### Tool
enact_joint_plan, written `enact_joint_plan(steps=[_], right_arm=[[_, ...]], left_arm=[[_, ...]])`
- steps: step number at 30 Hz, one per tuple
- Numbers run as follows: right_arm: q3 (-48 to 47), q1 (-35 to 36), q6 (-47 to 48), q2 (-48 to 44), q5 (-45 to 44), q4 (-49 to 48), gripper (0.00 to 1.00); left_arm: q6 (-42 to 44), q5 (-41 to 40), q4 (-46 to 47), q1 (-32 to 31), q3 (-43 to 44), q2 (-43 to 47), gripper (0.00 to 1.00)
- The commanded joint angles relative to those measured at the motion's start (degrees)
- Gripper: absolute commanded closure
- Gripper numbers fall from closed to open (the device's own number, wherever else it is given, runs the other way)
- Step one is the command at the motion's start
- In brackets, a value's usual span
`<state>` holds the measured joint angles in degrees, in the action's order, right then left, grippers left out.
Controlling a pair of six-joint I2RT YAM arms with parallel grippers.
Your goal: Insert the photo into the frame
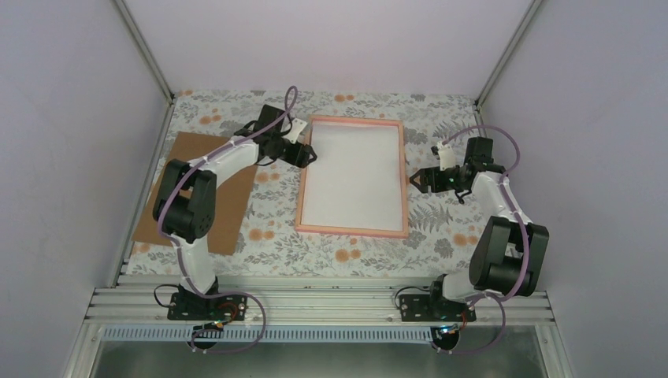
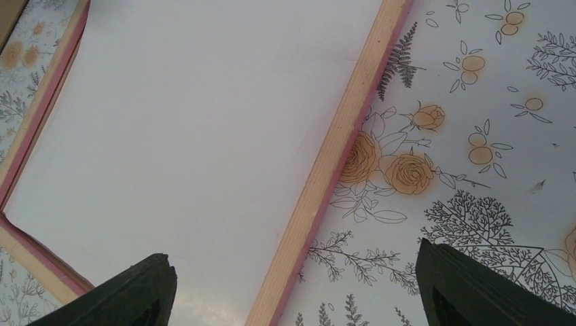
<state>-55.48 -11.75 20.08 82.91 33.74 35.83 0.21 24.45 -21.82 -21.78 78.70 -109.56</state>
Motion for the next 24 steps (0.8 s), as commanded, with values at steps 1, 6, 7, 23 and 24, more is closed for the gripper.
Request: enact_joint_plan(steps=[1,6,7,23,24], right_arm=[[-1.4,-0.1,-0.2,1.4,2.1,-2.4,0.13],[-2.3,0.6,-0.4,2.0,3.1,-2.7,0.13],[-2.5,1.0,-0.4,2.0,3.4,-3.0,0.13],[-1.9,15.7,-2.0,1.4,6.3,-7.6,0.13],[-1.8,17.4,-1.7,1.3,6.4,-7.6,0.13]], left_arm=[[7.9,-6.9,0.9,-0.1,0.3,1.5,0.25],[11.9,-8.7,-0.8,-0.4,5.3,-1.7,0.37],[12.7,-9.4,-0.3,-0.2,5.0,-1.2,0.37],[31.1,-11.9,-15.0,19.1,-15.4,11.9,0.33],[32.5,-12.5,-15.7,20.4,-16.8,13.0,0.32]])
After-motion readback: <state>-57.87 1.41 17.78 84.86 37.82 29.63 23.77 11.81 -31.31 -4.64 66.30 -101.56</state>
